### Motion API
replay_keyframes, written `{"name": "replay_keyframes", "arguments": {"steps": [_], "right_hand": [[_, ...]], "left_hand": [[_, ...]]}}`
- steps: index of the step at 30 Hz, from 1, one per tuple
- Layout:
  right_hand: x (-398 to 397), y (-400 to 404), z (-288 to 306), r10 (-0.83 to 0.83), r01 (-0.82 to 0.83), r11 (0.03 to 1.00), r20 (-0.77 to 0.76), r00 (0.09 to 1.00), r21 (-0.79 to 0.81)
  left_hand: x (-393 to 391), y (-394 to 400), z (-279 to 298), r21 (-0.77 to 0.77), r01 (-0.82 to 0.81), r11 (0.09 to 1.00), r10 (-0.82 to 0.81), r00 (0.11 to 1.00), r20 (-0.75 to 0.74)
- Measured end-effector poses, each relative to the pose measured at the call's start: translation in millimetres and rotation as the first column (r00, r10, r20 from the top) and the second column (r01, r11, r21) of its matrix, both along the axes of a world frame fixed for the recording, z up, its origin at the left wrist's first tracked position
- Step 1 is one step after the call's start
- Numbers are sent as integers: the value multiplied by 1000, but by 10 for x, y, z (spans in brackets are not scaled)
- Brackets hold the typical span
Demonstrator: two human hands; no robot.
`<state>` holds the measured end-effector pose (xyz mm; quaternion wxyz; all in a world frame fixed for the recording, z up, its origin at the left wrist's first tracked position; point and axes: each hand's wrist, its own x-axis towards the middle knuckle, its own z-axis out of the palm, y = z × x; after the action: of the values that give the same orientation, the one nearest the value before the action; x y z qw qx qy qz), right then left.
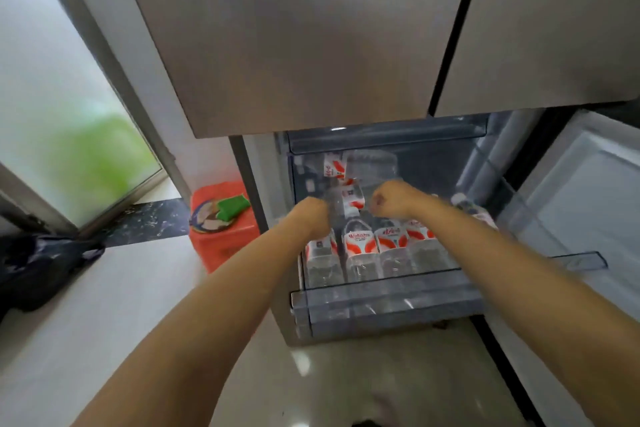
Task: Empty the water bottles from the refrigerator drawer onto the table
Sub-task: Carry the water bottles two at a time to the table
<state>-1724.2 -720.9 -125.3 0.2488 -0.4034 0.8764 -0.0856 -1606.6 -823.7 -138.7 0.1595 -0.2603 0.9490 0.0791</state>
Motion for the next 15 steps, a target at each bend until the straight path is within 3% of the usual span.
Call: {"name": "replay_keyframes", "arguments": {"steps": [8,15], "right_hand": [[-361,-588,-833,-126,125,992,71,989,11],[-364,-840,-1069,-246,246,969,179,953,23]], "left_hand": [[-506,-152,-601,101,-288,952,269,949,167],[-714,-307,-807,9,-476,879,470,871,145]]}}
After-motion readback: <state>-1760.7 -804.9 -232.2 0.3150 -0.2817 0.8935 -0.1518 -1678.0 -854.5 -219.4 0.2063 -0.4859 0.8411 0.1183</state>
